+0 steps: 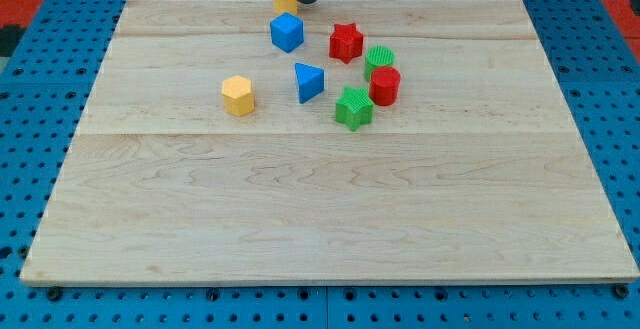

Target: Push the cube and yellow heart to the left of the board

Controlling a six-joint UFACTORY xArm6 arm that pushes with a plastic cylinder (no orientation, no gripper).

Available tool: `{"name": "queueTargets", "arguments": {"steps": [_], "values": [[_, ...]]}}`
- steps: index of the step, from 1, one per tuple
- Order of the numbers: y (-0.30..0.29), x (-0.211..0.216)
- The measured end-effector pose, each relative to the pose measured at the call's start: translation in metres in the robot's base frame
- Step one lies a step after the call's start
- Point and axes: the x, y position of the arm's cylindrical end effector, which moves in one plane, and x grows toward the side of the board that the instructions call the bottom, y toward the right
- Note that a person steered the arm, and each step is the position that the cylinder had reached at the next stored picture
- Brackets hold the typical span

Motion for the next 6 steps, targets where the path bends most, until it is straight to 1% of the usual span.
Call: {"name": "queueTargets", "arguments": {"steps": [1,2,3,4,5,6], "values": [[0.002,0.033],[0.020,0.054],[-0.009,0.070],[0.014,0.054],[0.047,0.000],[-0.004,-0.004]]}}
